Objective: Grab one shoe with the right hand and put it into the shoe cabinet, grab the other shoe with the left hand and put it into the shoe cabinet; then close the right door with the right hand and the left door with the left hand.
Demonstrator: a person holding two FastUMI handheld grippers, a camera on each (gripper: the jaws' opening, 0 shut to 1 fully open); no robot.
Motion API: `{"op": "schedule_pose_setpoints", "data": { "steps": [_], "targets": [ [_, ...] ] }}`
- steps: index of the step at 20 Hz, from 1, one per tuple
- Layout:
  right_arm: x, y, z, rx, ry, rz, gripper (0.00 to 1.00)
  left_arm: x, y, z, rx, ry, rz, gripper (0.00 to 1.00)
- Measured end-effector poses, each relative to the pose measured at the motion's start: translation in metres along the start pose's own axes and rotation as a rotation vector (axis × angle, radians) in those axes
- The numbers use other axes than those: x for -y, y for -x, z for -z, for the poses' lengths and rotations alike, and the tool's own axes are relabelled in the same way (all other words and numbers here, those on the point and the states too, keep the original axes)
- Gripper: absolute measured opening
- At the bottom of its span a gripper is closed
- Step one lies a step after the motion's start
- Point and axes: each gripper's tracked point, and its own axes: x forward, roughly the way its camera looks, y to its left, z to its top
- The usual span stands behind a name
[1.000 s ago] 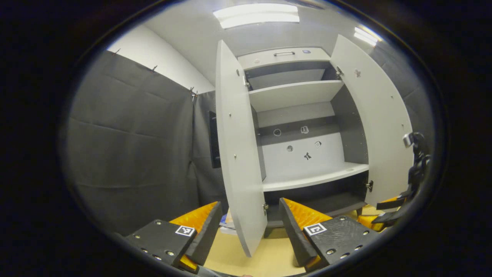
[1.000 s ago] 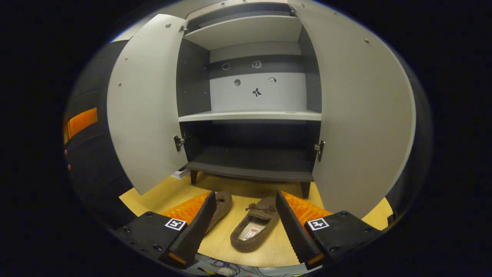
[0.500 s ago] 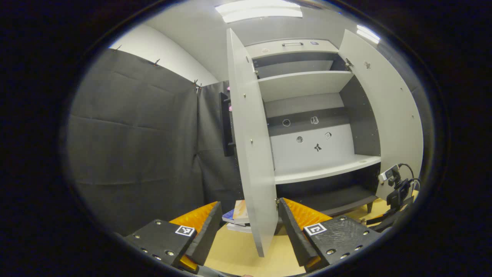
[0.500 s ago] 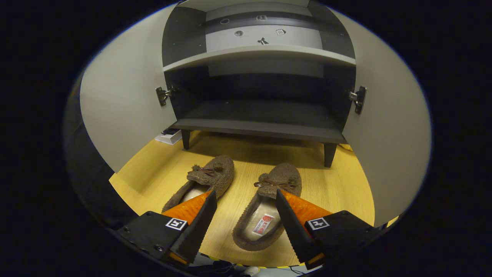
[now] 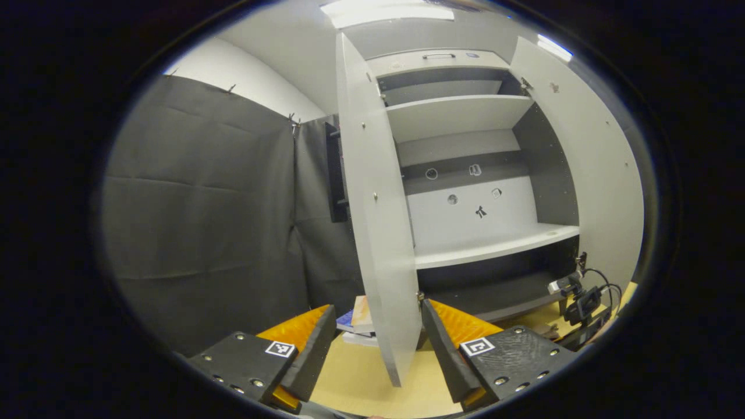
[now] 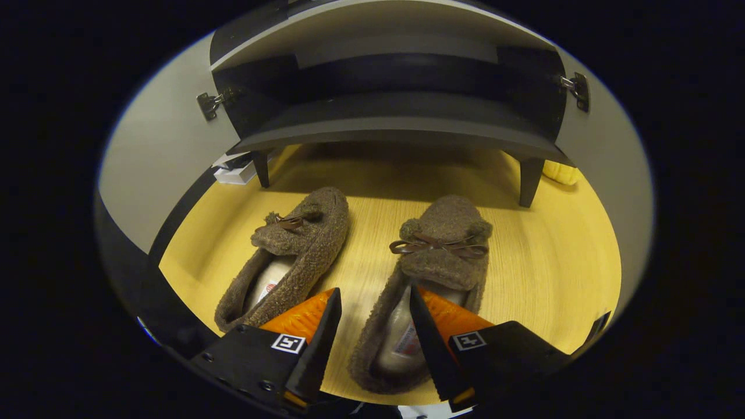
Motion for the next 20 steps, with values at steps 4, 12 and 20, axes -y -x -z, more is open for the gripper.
{"op": "schedule_pose_setpoints", "data": {
  "steps": [4,12,20],
  "targets": [
    [0.005,-0.007,0.000,-0.021,-0.009,0.007,0.32,0.005,-0.004,-0.001,-0.003,-0.001,0.013,0.87],
    [0.021,0.015,-0.007,0.016,-0.046,0.025,0.01,0.016,-0.006,-0.007,0.021,0.016,0.040,0.87],
    [0.020,0.059,-0.038,0.091,-0.093,-0.033,0.01,0.038,-0.002,-0.010,0.034,0.039,0.093,0.87]
  ]
}}
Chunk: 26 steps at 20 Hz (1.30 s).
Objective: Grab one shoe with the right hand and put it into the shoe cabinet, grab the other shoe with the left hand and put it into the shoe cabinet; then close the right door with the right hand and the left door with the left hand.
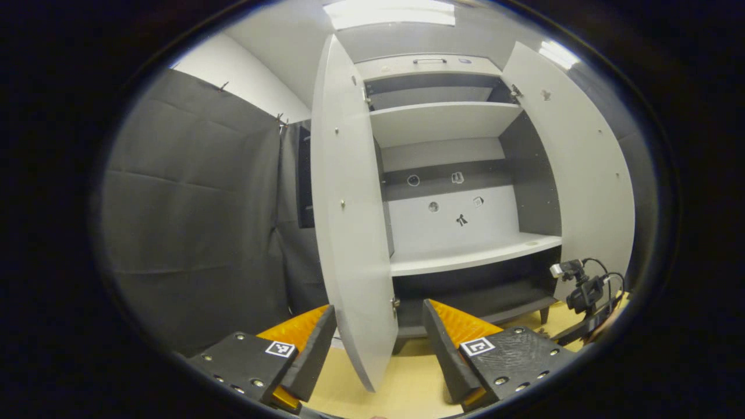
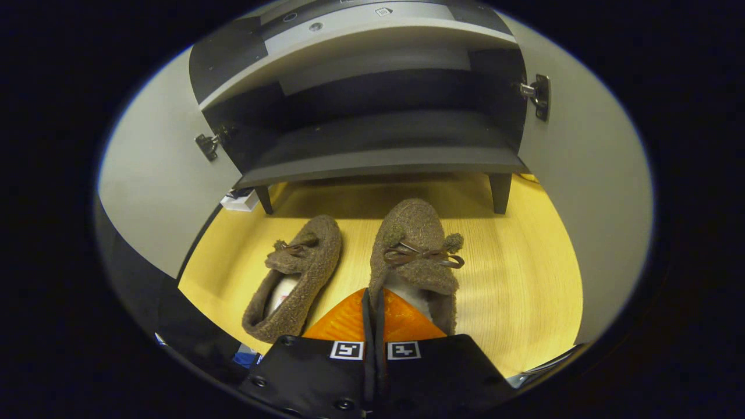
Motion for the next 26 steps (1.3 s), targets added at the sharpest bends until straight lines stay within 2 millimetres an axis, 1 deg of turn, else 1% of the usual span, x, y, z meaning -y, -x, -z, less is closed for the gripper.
{"op": "schedule_pose_setpoints", "data": {
  "steps": [1,2,3,4,9,13,16,20,22,24,26],
  "targets": [
    [-0.002,0.009,-0.008,0.019,0.011,-0.006,0.01,0.004,0.000,-0.001,0.000,0.002,0.009,0.87],
    [-0.004,0.016,-0.016,0.036,0.019,-0.012,0.01,0.008,-0.001,0.001,-0.002,0.005,0.017,0.90],
    [-0.005,0.025,-0.025,0.053,0.025,-0.020,0.01,0.012,-0.002,0.001,-0.002,0.007,0.027,0.87],
    [-0.007,0.032,-0.035,0.072,0.026,-0.028,0.00,0.015,-0.003,0.001,0.000,0.009,0.034,0.87],
    [-0.018,0.073,-0.085,0.180,0.035,-0.073,0.01,0.031,-0.007,-0.002,0.010,0.020,0.059,0.87],
    [-0.023,0.110,-0.126,0.266,0.057,-0.100,0.01,0.037,-0.008,-0.004,0.016,0.025,0.077,0.87],
    [-0.027,0.133,-0.156,0.322,0.051,-0.121,0.01,0.047,-0.014,-0.003,0.020,0.028,0.087,0.87],
    [-0.040,0.152,-0.180,0.369,0.068,-0.156,0.01,0.053,-0.016,0.001,0.012,0.036,0.098,0.87],
    [-0.040,0.159,-0.191,0.397,0.100,-0.146,0.01,0.056,-0.017,0.002,0.013,0.038,0.105,0.87],
    [-0.042,0.164,-0.205,0.424,0.106,-0.144,0.01,0.057,-0.019,0.004,0.015,0.045,0.112,0.87],
    [-0.040,0.164,-0.220,0.442,0.101,-0.134,0.01,0.059,-0.021,0.007,0.012,0.056,0.117,0.87]
  ]
}}
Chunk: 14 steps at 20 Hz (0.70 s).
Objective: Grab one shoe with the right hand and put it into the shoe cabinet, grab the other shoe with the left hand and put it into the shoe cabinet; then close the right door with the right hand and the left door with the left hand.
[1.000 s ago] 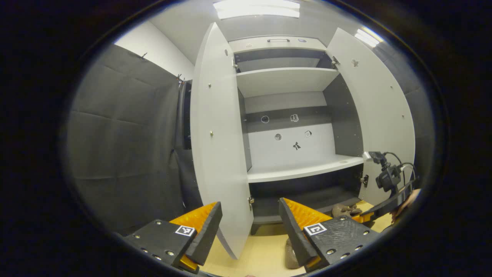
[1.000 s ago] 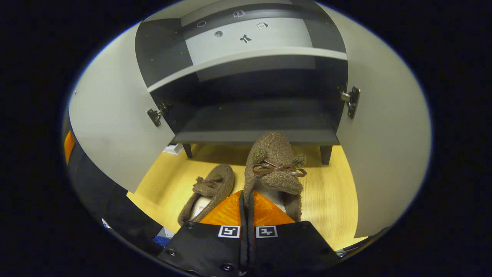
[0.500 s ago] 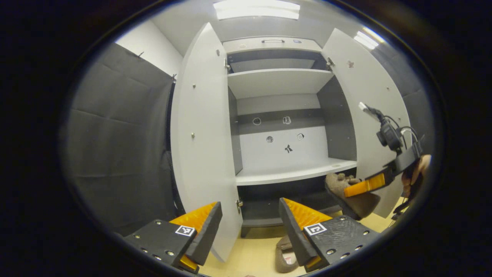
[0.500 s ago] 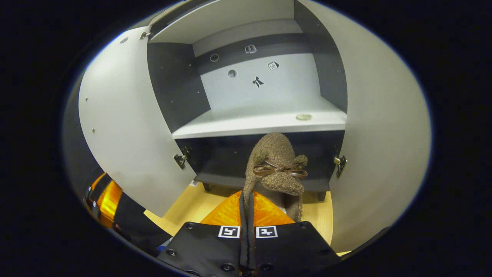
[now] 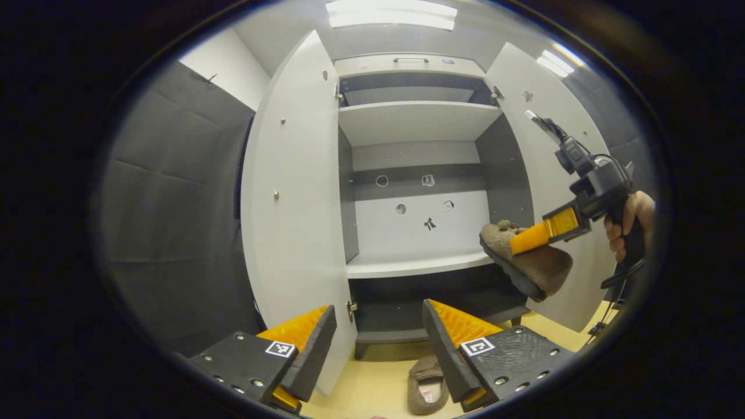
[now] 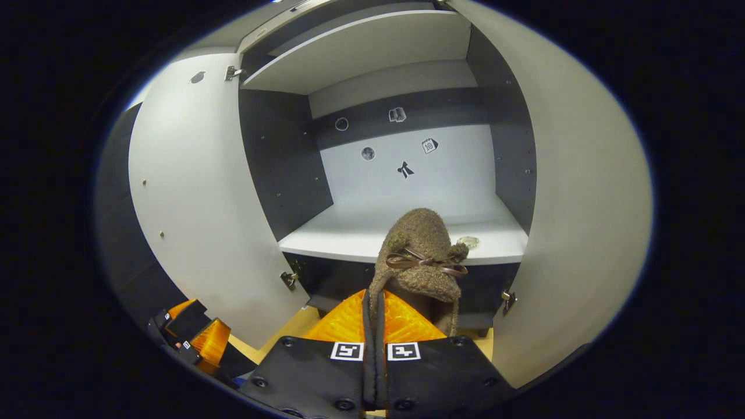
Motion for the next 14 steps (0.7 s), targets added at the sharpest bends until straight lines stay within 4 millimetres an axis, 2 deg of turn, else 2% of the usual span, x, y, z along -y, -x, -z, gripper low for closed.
{"op": "schedule_pose_setpoints", "data": {
  "steps": [7,14],
  "targets": [
    [0.020,-0.045,-0.059,0.070,0.065,0.069,0.01,0.005,-0.003,0.009,-0.015,0.025,0.031,0.87],
    [0.054,-0.102,-0.096,0.076,0.111,0.164,0.01,0.010,-0.001,0.024,-0.053,0.054,0.050,0.87]
  ]
}}
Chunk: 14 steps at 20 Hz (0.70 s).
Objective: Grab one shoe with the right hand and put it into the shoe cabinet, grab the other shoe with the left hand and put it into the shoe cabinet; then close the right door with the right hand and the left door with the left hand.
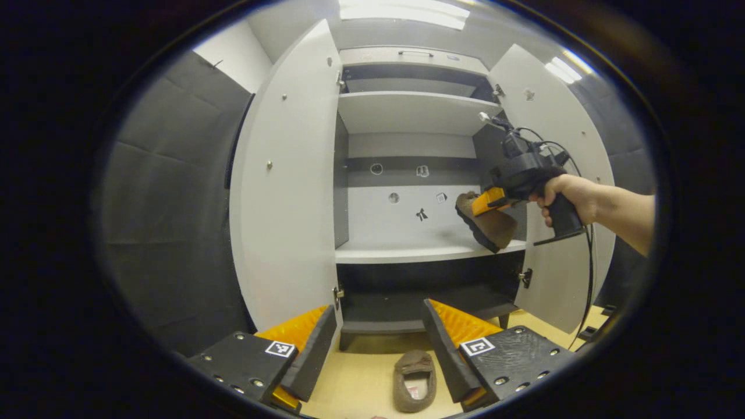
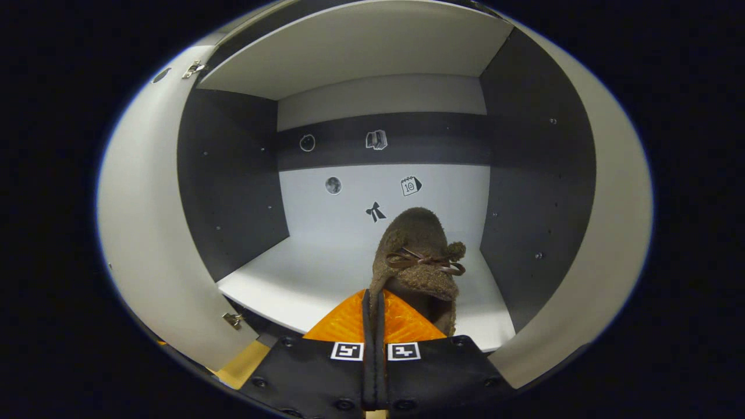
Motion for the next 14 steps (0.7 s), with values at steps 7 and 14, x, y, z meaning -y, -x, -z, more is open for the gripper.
{"op": "schedule_pose_setpoints", "data": {
  "steps": [7,14],
  "targets": [
    [0.009,-0.041,-0.009,-0.018,0.036,0.062,0.04,0.000,0.003,0.011,-0.030,-0.012,0.009,0.87],
    [0.015,-0.002,-0.045,0.131,-0.009,0.076,0.83,0.004,-0.006,0.033,-0.095,-0.001,0.049,0.87]
  ]
}}
